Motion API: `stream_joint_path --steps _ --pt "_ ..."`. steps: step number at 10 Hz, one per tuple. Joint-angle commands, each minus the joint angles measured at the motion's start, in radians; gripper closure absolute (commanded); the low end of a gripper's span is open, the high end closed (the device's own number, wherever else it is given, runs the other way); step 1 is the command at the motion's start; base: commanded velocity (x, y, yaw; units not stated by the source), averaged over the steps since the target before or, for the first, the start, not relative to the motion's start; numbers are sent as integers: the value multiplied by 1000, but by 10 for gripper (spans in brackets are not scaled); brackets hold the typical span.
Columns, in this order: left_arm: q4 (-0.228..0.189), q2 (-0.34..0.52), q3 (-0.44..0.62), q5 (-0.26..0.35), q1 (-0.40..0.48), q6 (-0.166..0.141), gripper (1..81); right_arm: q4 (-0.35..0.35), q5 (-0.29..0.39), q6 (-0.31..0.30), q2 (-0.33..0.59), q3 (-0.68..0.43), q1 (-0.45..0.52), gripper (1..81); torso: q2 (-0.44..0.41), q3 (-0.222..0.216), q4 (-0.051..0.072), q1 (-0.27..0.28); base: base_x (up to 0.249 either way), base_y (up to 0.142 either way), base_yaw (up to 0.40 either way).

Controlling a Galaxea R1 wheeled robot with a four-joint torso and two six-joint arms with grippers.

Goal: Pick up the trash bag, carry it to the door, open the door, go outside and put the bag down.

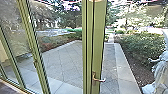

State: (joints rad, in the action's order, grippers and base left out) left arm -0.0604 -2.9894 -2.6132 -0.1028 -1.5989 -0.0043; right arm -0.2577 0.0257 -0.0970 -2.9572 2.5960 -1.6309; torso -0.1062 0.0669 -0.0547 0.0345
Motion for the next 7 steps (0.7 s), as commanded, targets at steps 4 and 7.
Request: stream_joint_path --steps 4,7 --pt "-2 -2 5 54 44 3 811 3 49 0 8 -5 45 10 0 0 0 0 70 0 0" --pt "-1 -1 7 55 44 1 811 9 49 0 22 -30 45 10 0 0 0 0 0 0 0"
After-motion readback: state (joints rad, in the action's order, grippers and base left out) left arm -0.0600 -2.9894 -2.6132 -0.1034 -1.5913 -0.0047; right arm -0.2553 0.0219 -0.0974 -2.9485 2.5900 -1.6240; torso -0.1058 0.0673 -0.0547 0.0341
